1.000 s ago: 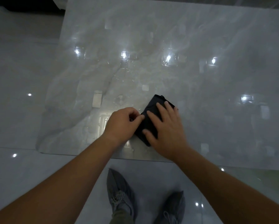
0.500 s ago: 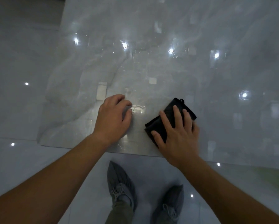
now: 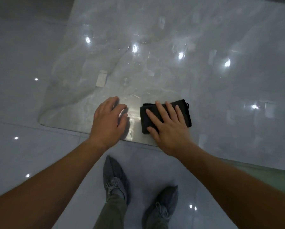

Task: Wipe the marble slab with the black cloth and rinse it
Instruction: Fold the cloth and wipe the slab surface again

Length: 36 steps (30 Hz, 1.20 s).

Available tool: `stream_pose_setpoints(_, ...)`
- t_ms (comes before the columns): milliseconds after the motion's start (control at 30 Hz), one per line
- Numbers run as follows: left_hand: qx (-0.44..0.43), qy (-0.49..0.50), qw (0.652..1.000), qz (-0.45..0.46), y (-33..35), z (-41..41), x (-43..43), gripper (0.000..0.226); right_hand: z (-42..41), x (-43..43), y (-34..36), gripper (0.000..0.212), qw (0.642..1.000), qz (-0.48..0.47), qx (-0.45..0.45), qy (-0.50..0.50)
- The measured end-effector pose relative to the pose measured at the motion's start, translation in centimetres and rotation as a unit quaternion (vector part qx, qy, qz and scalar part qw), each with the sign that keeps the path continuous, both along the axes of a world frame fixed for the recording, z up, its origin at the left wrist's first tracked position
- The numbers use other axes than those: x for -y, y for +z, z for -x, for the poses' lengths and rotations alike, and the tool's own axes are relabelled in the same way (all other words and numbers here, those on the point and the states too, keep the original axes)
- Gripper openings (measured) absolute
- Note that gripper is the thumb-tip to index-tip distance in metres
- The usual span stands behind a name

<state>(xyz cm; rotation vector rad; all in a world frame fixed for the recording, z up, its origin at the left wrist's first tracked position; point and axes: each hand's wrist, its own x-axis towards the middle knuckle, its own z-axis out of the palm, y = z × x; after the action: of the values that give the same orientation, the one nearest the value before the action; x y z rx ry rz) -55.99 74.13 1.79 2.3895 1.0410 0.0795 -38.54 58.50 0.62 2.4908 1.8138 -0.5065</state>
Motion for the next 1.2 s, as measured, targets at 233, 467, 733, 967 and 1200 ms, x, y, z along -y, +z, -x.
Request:
stream_pose_setpoints(233, -0.028, 0.044, 0.998, -0.027, -0.1, 1.0, 1.9, 0.026, -0.3, -1.3, 2.5, 0.072, 0.997, 0.042, 0.039, -0.042)
stream_pose_setpoints(467, -0.007, 0.054, 0.998, -0.036, -0.8, 0.5, 2.3, 0.038, -3.4, -0.2, -1.0, 0.059, 0.977, -0.031, 0.005, 0.210)
stream_pose_setpoints(733, -0.029, 0.050, 0.998, -0.041, -2.0, 0.7, -0.8, 0.049, -2.8, -4.0, -2.0, 0.058, 0.993, -0.041, 0.033, 0.110)
stream_pose_setpoints(967, -0.091, -0.007, 0.994, -0.052, -2.3, -1.6, -5.0, 0.061, -5.3, -10.2, -2.0, 0.062, 0.998, -0.053, 0.032, -0.025)
stream_pose_setpoints(1200, -0.031, -0.014, 0.999, -0.023, -1.8, -4.0, -7.5, 0.057, -5.9, -5.8, -2.1, 0.059, 0.995, -0.030, 0.027, 0.088)
